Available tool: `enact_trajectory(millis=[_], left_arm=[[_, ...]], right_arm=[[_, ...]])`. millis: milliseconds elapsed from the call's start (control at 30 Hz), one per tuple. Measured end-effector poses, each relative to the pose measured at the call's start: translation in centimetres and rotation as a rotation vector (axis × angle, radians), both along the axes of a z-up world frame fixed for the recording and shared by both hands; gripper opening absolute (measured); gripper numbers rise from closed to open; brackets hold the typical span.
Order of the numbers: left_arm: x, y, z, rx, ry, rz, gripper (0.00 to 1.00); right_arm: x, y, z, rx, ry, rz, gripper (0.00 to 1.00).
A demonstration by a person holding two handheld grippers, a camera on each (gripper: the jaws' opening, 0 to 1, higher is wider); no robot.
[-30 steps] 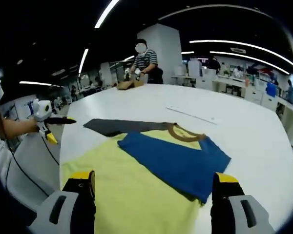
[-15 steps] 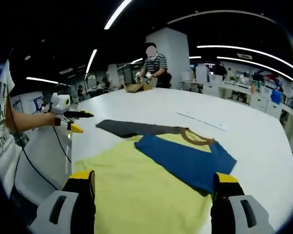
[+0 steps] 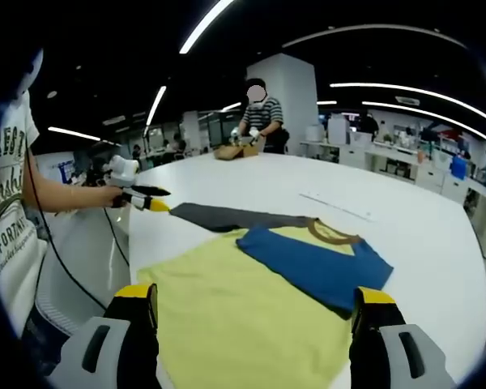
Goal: Fold the garment on the visible template until the final outline fits inside the template.
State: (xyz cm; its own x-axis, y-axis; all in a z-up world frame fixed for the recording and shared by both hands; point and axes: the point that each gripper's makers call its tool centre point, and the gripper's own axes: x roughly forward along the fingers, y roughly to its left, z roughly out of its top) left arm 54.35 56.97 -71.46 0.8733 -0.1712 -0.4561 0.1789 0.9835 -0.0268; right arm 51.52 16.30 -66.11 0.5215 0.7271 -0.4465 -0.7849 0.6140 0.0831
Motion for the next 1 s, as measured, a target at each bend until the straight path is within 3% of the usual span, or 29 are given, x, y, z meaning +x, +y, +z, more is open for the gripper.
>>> enact_trajectory(millis=[267,400,533,600,700,1000], left_arm=[[0.7,3.7,-0.7,-0.001,0.009,0.153,0.73],[0.9,5.4,-1.8,0.053,0.04,0.2,0.7],[0.8,6.5,-2.7,0.015,0.045,0.269,0.65],[0.7,6.9,-3.0,0.064,0.052,0.27,0.61],[0.7,7.4,-3.6,-0.03,0.049,0.338,0.58],[0.1,8.9,-5.2,-0.018,0.104,0.394,0.46]], right_arm=[[-0.6,-0.5,-0.3,-0.016,0.001,-0.016,0.99],[-0.8,-0.6,-0.3,-0.022,0.003,-0.022,0.99],[-0.9,-0.6,0.1,-0.016,-0.007,-0.029,0.99],[-1.1,-0.6,0.2,-0.015,-0.008,-0.028,0.99],[-1.5,-0.5,0.1,-0.015,-0.003,-0.023,0.99],[-1.5,-0.9,-0.4,-0.041,-0.031,-0.03,0.99]])
